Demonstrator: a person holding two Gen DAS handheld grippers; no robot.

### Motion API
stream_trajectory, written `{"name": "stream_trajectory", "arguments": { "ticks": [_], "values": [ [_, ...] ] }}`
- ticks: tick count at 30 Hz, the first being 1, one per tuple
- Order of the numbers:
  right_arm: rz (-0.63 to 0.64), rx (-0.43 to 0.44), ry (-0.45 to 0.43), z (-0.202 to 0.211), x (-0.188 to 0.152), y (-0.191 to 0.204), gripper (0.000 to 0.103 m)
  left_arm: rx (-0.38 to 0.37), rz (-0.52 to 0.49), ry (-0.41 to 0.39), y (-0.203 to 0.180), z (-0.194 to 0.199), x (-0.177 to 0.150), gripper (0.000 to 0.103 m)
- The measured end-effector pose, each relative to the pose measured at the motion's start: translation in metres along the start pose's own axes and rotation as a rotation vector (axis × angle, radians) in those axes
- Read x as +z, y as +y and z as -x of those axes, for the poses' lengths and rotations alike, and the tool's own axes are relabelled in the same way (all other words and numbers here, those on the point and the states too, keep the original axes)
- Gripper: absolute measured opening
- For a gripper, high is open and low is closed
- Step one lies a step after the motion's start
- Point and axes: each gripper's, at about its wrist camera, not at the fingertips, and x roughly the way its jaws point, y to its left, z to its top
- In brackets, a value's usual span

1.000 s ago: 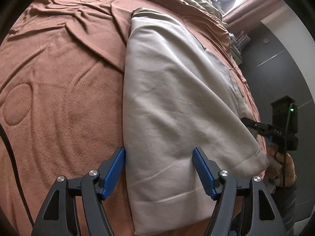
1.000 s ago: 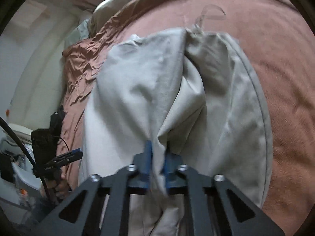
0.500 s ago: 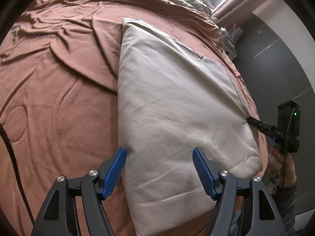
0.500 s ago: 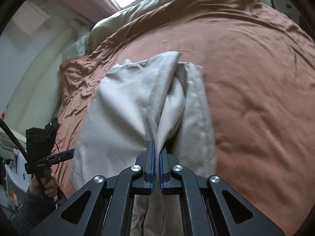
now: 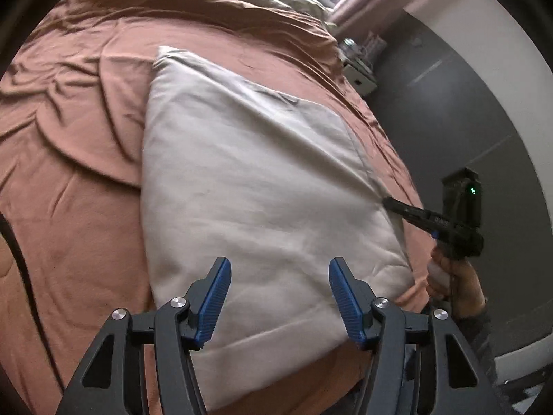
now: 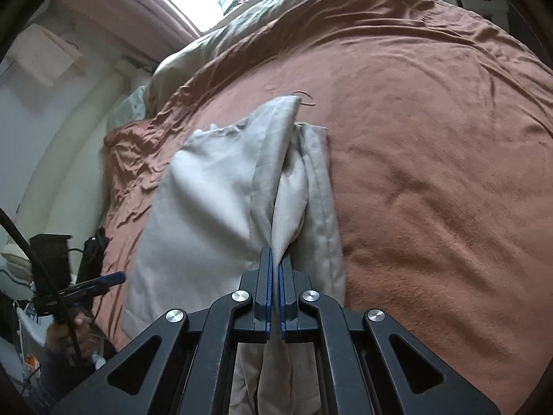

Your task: Fold large clothes

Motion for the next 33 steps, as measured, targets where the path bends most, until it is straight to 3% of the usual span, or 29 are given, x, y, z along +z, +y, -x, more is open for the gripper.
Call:
{"name": "stream_trajectory", "arguments": {
  "ticks": [3, 7, 12, 20, 25, 26, 27, 29, 33],
  "values": [
    [-0.026, -0.011, 0.001, -0.006, -0.007, -0.005, 0.0, 0.095, -0.04, -0.019, -0.002, 0.002, 0.0, 0.062],
    [-0.046, 0.0, -0.009, -0.006, -0.011, -0.006, 0.0, 0.138, 0.032, -0.023, 0.03, 0.0, 0.0, 0.071],
    [-0.051, 0.008, -0.019, 0.0, -0.008, -0.005, 0.0, 0.106, 0.129, 0.023, 0.057, -0.02, -0.005, 0.071],
    [-0.033, -0.045, -0.01, 0.007, -0.011, -0.008, 0.0, 0.108, 0.046, 0.012, 0.025, -0.024, -0.003, 0.069],
    [-0.013, -0.054, 0.003, 0.012, -0.007, -0.004, 0.006, 0.135, 0.058, 0.002, 0.04, -0.022, 0.001, 0.069],
    [-0.004, -0.057, -0.004, 0.014, -0.005, -0.002, 0.018, 0.136, 0.069, -0.008, 0.047, -0.017, 0.001, 0.069],
    [-0.002, -0.049, -0.011, 0.016, -0.004, -0.002, 0.049, 0.136, 0.087, -0.02, 0.053, -0.015, 0.004, 0.069],
    [-0.007, -0.023, -0.02, 0.017, -0.001, -0.006, 0.095, 0.127, 0.116, -0.033, 0.061, -0.014, 0.009, 0.069],
    [-0.089, 0.057, 0.027, 0.001, 0.007, -0.025, 0.096, 0.124, 0.144, -0.03, 0.075, -0.022, 0.019, 0.07]
  ]
}}
